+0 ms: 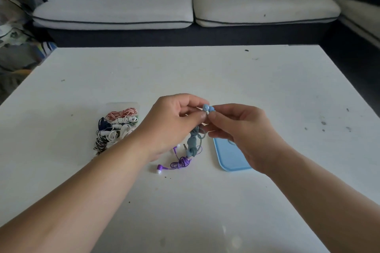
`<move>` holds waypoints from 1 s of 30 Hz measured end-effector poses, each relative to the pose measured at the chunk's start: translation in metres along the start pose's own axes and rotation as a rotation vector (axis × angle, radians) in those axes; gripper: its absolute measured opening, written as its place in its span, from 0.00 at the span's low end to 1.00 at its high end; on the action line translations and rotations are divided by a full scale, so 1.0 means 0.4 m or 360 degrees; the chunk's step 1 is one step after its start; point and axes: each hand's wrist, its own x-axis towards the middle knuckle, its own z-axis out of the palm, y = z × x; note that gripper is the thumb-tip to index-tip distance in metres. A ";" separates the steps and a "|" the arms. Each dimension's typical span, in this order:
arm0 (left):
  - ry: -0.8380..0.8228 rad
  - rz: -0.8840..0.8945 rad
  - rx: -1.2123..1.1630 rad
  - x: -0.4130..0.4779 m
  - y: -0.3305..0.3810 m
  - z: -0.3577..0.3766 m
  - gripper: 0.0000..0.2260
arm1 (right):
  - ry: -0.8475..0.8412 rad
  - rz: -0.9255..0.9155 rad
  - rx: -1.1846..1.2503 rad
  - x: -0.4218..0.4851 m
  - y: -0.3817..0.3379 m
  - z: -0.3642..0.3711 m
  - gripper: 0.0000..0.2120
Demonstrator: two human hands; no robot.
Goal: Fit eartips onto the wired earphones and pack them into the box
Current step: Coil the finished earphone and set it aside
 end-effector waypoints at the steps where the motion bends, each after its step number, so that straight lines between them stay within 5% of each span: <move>1: -0.0023 0.0013 0.0000 0.000 0.000 0.005 0.09 | 0.0013 0.0005 -0.0019 -0.001 0.000 -0.005 0.07; 14: 0.0104 0.0083 0.0033 0.020 0.005 0.035 0.02 | 0.0260 0.0003 0.0011 0.016 -0.002 -0.026 0.07; 30: 0.0258 0.0029 -0.0092 0.018 -0.003 0.028 0.06 | 0.0135 0.0092 0.0157 0.014 -0.008 -0.026 0.05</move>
